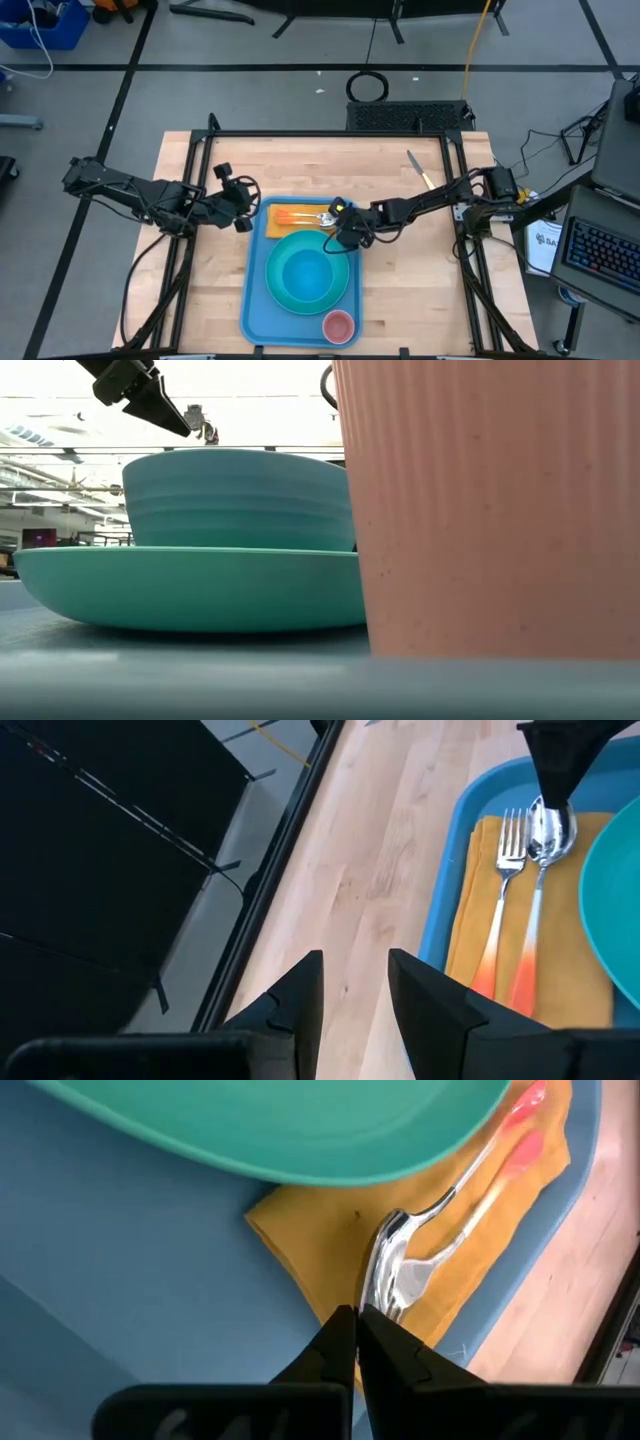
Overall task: Set up tray
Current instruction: Put the orange spoon on top of the orange napkin to the bottom of the orange fork
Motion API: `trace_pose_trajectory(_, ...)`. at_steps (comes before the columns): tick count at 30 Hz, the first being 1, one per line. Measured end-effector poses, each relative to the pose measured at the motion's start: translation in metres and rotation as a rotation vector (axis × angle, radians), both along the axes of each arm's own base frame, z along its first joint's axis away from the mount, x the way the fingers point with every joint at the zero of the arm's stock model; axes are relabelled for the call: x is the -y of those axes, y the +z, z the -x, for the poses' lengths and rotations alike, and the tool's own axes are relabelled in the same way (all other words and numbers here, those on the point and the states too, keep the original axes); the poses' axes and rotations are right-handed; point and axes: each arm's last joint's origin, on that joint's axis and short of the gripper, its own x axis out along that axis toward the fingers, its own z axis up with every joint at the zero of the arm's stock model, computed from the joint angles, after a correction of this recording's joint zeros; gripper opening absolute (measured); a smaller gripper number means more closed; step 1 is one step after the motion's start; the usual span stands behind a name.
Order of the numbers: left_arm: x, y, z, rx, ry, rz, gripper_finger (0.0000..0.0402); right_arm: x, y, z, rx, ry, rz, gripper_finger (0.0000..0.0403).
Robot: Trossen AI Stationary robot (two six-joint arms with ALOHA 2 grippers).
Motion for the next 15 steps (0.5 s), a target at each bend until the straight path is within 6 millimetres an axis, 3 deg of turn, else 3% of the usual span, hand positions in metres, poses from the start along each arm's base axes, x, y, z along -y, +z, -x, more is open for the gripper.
trace_pose_trajectory(15, 0.0000, 0.0001, -0.0001, 0.003, 0.001, 0.002, 0.0120, 0.0065, -0.0051, -0.0025, 0.001, -0.010, -0.048, 0.0000)
